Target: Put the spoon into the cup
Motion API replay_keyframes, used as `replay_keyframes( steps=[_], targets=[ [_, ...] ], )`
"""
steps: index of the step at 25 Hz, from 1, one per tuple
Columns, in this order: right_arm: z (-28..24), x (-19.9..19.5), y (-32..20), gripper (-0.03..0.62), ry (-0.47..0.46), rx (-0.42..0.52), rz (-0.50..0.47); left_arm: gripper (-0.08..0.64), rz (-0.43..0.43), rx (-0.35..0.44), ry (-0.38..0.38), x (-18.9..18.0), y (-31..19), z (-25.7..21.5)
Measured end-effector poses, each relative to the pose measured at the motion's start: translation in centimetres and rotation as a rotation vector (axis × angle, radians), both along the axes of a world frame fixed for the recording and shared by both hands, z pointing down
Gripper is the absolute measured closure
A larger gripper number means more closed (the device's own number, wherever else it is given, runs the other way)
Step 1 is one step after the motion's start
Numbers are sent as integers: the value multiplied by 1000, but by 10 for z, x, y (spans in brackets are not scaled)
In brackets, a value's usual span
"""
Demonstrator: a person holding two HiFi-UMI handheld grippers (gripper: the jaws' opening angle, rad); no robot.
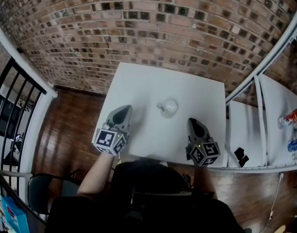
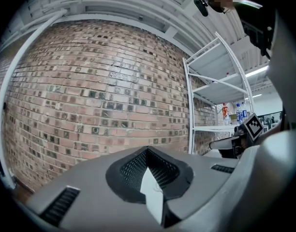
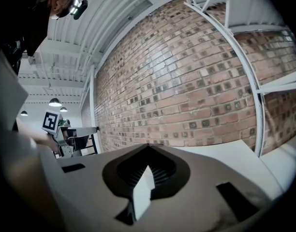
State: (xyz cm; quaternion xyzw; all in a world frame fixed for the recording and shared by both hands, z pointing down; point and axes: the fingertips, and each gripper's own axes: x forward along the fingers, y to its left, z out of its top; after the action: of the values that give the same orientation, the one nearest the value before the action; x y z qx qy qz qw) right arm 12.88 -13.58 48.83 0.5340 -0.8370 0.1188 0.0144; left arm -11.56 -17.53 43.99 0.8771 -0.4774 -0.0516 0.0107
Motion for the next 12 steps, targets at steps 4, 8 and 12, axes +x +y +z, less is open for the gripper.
replay_keyframes(
  steps=[4, 8, 12],
  targets=[
    [2, 3, 0, 591, -2, 6, 5, 555, 2, -5, 7, -1, -1, -1],
    [3, 4, 2, 591, -5, 1, 12, 555, 2, -4, 14, -1, -2, 2],
    [0, 4, 2, 591, -6, 9, 16, 555, 21, -10, -7, 2, -4, 6]
  ],
)
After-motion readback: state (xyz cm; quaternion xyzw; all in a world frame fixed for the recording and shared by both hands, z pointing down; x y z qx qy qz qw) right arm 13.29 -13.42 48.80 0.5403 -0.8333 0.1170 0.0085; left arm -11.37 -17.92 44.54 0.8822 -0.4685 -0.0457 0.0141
